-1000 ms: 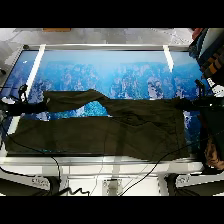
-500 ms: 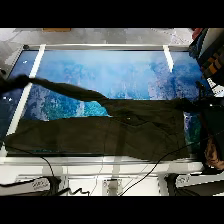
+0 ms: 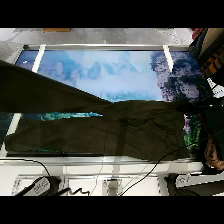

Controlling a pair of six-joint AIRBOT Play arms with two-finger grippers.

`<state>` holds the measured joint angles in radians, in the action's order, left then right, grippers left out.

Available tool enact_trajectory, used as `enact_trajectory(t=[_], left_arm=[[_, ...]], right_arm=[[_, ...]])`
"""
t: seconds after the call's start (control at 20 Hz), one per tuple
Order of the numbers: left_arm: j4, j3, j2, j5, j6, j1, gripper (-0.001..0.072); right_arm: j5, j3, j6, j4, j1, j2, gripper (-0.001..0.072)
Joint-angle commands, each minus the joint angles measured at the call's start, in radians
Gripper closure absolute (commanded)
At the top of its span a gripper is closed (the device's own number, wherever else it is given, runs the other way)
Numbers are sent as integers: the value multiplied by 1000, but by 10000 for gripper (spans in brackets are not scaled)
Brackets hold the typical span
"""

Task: Fold the clothes and pants, and hang the long-sleeved shirts on hangers.

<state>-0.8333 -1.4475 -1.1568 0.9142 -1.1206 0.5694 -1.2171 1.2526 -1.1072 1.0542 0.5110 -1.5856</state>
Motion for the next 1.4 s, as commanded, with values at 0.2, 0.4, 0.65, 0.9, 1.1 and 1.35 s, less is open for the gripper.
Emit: enact_trajectory(t=[0.2,0.4,0.65,0.9,1.1,1.35], left_arm=[[-175,0,-267,161,-211,-39,699],[68,0,-454,-25,-209,-115,698],[246,0,-530,-315,-67,-205,517],[169,-1,-502,-288,22,-190,1],[-35,-1,-464,62,-57,-61,307],[-273,97,-466,275,-259,63,153]], right_arm=[[40,0,3,28,0,0,676],[83,0,10,33,0,0,676],[123,0,10,42,0,0,676],[138,0,13,45,0,0,676],[137,0,28,48,0,0,676],[137,0,27,48,0,-1,676]])
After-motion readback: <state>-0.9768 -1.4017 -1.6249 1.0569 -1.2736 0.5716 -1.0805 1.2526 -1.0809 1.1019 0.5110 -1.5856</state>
